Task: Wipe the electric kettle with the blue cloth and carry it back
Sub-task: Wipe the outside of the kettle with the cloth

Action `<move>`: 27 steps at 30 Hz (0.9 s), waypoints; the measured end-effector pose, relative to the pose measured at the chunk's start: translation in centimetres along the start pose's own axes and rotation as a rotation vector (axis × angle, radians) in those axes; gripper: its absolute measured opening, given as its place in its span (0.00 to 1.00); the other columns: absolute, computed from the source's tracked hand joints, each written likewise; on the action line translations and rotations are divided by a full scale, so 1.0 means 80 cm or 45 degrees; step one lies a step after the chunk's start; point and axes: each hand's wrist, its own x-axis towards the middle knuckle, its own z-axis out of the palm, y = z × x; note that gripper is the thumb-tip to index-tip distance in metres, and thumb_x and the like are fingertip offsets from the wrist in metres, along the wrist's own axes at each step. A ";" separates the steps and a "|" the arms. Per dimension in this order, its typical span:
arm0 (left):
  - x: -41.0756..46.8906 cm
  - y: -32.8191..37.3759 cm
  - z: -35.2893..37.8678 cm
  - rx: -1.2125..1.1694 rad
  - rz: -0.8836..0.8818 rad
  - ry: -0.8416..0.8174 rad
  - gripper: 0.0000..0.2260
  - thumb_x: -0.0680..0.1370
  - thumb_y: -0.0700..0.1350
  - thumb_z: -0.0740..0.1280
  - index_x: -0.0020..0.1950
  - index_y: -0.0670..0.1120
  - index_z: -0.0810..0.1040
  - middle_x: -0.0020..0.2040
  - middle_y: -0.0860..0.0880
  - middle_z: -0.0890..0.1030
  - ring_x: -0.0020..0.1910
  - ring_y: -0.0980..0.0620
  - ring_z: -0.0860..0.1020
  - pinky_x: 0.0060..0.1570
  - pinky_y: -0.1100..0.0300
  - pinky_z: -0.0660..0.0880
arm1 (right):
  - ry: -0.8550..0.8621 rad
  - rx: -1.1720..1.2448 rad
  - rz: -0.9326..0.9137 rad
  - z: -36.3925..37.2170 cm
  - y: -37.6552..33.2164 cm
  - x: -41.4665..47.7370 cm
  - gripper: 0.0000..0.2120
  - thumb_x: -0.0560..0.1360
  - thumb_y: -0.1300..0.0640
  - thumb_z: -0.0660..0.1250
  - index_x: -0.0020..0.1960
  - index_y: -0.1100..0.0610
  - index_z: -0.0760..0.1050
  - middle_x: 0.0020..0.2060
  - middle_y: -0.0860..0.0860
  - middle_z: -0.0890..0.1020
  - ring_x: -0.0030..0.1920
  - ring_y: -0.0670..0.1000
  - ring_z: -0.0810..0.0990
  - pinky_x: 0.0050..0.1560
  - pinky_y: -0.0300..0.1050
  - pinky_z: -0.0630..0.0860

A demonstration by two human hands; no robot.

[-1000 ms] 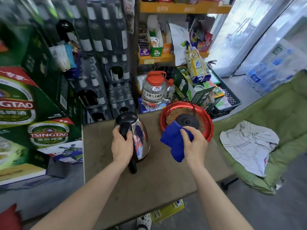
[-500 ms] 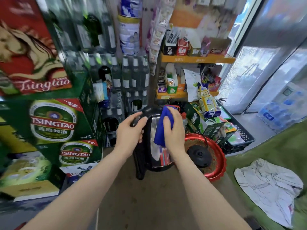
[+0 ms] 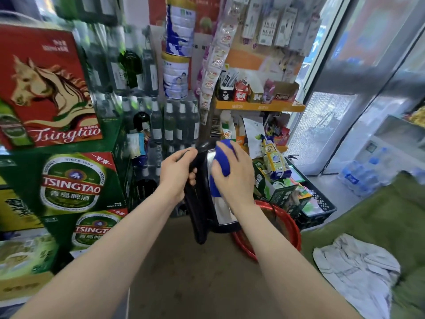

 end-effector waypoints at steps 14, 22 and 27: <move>0.011 0.027 -0.007 -0.090 0.013 -0.017 0.09 0.77 0.45 0.68 0.53 0.42 0.80 0.30 0.45 0.72 0.20 0.55 0.66 0.19 0.65 0.63 | 0.024 -0.305 -0.455 -0.002 -0.001 -0.025 0.23 0.75 0.46 0.67 0.70 0.47 0.76 0.74 0.53 0.73 0.75 0.63 0.66 0.72 0.63 0.65; 0.004 0.024 -0.021 -0.081 -0.035 -0.093 0.08 0.77 0.47 0.68 0.52 0.43 0.79 0.30 0.45 0.73 0.20 0.55 0.65 0.20 0.65 0.63 | -0.048 0.166 0.022 -0.031 0.000 0.014 0.24 0.78 0.43 0.59 0.72 0.47 0.72 0.72 0.47 0.75 0.71 0.50 0.73 0.69 0.58 0.72; 0.011 0.033 -0.018 -0.118 -0.014 -0.084 0.06 0.77 0.45 0.67 0.51 0.44 0.77 0.29 0.46 0.71 0.18 0.56 0.64 0.18 0.67 0.61 | -0.033 -0.339 -0.454 -0.003 -0.031 -0.012 0.25 0.74 0.43 0.64 0.70 0.47 0.76 0.74 0.52 0.73 0.75 0.63 0.68 0.72 0.66 0.63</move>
